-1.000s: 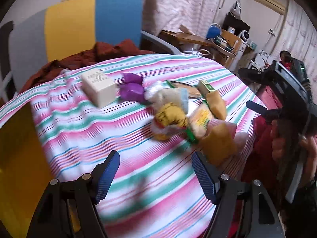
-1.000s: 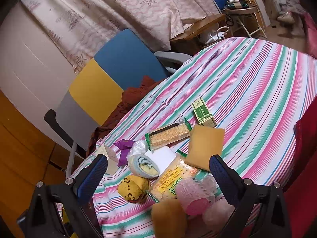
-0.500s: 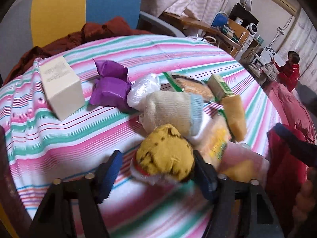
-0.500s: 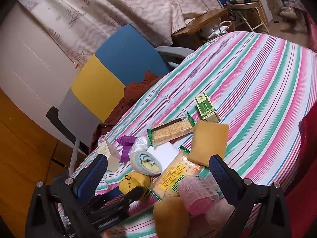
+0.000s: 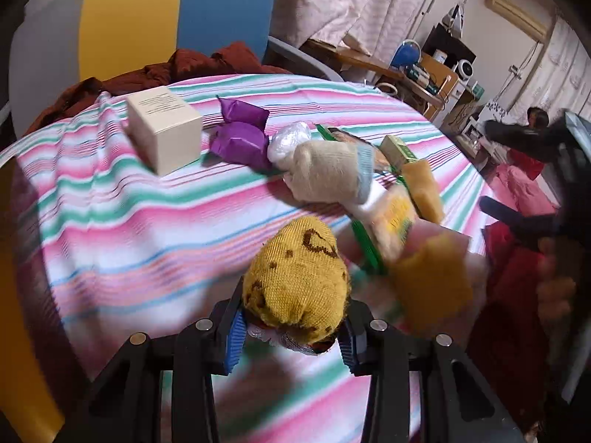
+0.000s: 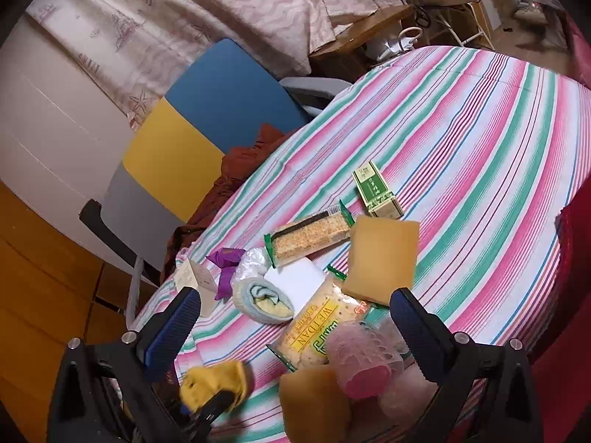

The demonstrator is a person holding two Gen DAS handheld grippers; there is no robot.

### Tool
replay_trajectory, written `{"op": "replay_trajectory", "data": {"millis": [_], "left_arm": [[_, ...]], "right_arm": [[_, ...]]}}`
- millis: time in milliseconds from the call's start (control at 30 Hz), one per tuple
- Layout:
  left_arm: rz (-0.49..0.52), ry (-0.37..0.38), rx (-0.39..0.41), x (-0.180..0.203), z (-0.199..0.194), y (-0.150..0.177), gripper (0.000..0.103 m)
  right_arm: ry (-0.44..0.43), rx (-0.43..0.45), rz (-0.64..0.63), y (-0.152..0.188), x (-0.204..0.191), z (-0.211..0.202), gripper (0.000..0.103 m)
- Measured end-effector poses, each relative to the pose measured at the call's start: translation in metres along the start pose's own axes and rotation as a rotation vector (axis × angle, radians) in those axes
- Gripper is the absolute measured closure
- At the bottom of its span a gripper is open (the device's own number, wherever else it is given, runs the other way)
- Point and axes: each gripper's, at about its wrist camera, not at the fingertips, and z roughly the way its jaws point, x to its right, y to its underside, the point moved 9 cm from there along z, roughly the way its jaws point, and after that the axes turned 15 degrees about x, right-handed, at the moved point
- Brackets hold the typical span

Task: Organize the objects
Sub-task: 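Grasp the yellow spotted sock with the left gripper and lift it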

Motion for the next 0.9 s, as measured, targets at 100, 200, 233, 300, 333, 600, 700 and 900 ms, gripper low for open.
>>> {"op": "replay_trajectory", "data": {"millis": [100,200,233,300,333,600,700,900], "left_arm": [[0.008,0.012,0.026,0.002,-0.021,0.0,0.062],[0.01,0.017,0.055,0.003,-0.042,-0.003,0.062],[0.004,0.019,0.067,0.001,-0.05,-0.005,0.061],[-0.007,0.017,0.089,-0.003,-0.062,-0.006,0.061],[-0.021,0.014,0.098,-0.007,-0.068,-0.006,0.061],[-0.092,-0.013,0.169,-0.033,-0.107,-0.007,0.061],[-0.106,-0.028,0.194,-0.042,-0.12,-0.007,0.061],[-0.168,-0.063,0.225,-0.066,-0.137,-0.005,0.061]], "right_arm": [[0.01,-0.015,-0.028,0.003,-0.003,0.0,0.0],[0.028,-0.038,-0.067,0.009,-0.008,-0.002,0.0],[0.029,-0.048,-0.076,0.01,-0.01,-0.004,0.0],[0.007,-0.086,-0.094,0.021,-0.019,-0.008,0.0],[-0.008,-0.11,-0.1,0.027,-0.024,-0.01,0.0],[0.055,-0.33,-0.129,0.091,-0.038,0.003,0.0],[-0.325,-0.466,0.051,0.112,-0.09,-0.005,0.0],[-0.222,-0.375,-0.159,0.102,-0.104,-0.007,0.0]]}}
